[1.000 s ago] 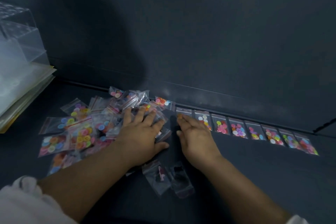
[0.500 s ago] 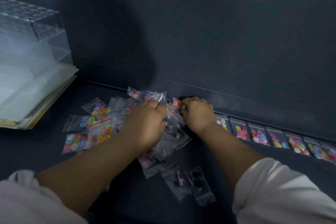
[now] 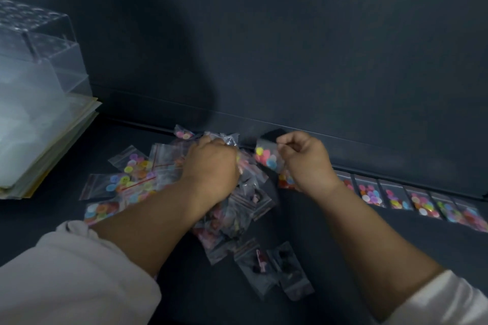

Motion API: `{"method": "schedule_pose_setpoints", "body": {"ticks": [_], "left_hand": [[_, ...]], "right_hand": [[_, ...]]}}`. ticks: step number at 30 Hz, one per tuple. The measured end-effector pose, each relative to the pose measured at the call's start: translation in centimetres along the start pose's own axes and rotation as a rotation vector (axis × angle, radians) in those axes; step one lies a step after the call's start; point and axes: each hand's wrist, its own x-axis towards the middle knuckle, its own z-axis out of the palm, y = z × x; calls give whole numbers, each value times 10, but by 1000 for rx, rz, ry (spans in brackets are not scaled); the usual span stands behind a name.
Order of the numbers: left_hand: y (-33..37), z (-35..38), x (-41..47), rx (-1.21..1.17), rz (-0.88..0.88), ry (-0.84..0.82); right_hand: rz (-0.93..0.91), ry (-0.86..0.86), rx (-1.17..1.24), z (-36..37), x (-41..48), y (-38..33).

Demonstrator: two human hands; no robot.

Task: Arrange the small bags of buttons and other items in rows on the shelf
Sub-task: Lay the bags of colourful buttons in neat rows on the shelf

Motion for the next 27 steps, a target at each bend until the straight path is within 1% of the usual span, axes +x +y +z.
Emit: {"method": "schedule_pose_setpoints", "body": {"ticks": [3, 5, 6, 7, 8, 11, 13, 14, 16, 19, 21, 22, 24, 26, 27], "left_hand": [[2, -5, 0, -46, -24, 70], [4, -13, -3, -129, -36, 132], [6, -17, -5, -201, -44, 168], [12, -23, -7, -288, -76, 169], [18, -29, -10, -396, -122, 143], [45, -30, -19, -768, -260, -52], [65, -24, -26, -989, -367, -143], [74, -20, -29, -1053, -418, -184], [91, -13, -35, -1095, -497, -266], [108, 0, -40, -1092, -551, -320], [114, 5, -42, -1013, -516, -329], [115, 5, -43, -938, -471, -328], [120, -1, -47, -697, -344, -321], [124, -6, -51, -400, -234, -223], [125, -7, -52, -282, -196, -160]], "right_hand": [[43, -27, 120, -19, -18, -1], [35, -59, 82, -35, -28, 4], [24, -79, 49, -43, -32, 8], [17, -107, 28, -52, -36, 12], [20, -139, 22, -61, -40, 15], [43, -235, 18, -84, -48, 25], [53, -307, 7, -94, -50, 33], [58, -340, -17, -98, -51, 38], [72, -380, -98, -103, -50, 48], [53, -404, -246, -103, -47, 60], [-6, -382, -382, -105, -46, 63], [-58, -349, -457, -107, -47, 64], [-195, -251, -597, -112, -52, 63], [-308, -154, -671, -117, -59, 63], [-332, -124, -685, -118, -62, 65]]}}
